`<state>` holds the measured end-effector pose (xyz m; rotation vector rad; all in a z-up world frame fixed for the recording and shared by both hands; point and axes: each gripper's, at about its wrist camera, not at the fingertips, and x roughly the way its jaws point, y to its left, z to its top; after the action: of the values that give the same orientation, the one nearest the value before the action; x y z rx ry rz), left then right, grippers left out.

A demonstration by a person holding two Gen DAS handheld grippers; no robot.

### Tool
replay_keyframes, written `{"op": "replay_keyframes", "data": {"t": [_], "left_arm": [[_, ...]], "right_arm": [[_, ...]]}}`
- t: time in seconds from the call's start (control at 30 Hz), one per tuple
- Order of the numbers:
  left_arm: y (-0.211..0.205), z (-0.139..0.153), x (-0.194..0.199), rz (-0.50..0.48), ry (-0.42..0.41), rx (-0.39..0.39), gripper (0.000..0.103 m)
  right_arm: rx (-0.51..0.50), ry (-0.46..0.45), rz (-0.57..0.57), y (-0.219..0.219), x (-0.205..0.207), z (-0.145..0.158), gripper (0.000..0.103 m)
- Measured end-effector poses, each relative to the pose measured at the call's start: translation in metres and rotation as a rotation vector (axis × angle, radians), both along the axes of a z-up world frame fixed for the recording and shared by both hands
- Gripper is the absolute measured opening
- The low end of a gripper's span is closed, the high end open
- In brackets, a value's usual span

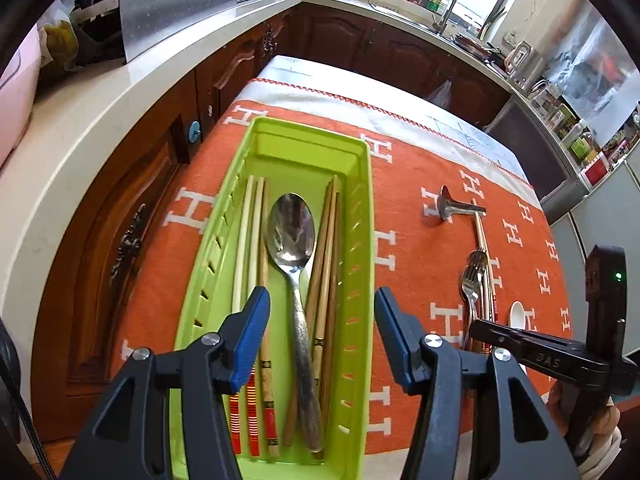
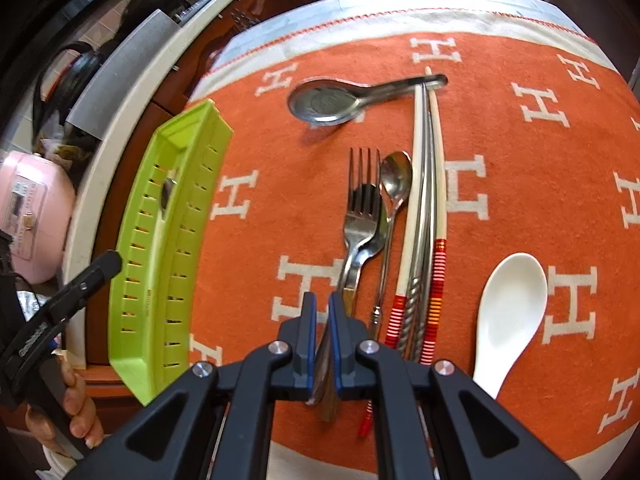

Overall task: Organize utensils
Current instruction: 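Grasp a steel fork with the right tool and carry it over the green tray, then release the fork into the green tray with the right tool while the left tool grasps a steel spoon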

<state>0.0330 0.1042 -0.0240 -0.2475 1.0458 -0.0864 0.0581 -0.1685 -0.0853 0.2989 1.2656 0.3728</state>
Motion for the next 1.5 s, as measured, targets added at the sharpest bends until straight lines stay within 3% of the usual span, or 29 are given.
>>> {"op": "replay_keyframes", "data": {"t": [0.43,0.97,1.2,1.33,1.43,1.5], "left_arm": [[-0.013,-0.012,-0.002,-0.042,0.028,-0.016,0.053],[-0.006,-0.016,-0.003,-0.013,0.034,-0.011,0.053],[0.003,-0.014,-0.003,0.014,0.032,-0.006,0.053],[0.007,-0.013,-0.003,0.031,0.048,0.057,0.055],[0.012,-0.010,-0.003,0.049,0.048,0.124,0.070],[0.016,-0.008,-0.003,0.072,0.045,0.165,0.074]], "right_arm": [[-0.067,0.027,-0.042,0.011,0.016,-0.009,0.008],[0.053,0.016,-0.107,0.005,0.023,-0.010,0.003],[0.158,-0.020,-0.031,0.017,0.013,0.022,0.003],[0.239,-0.022,0.050,0.038,0.012,0.043,0.003],[0.276,-0.013,0.112,0.062,0.013,0.053,0.003],[0.276,-0.011,0.130,0.078,0.015,0.055,0.004]]}}
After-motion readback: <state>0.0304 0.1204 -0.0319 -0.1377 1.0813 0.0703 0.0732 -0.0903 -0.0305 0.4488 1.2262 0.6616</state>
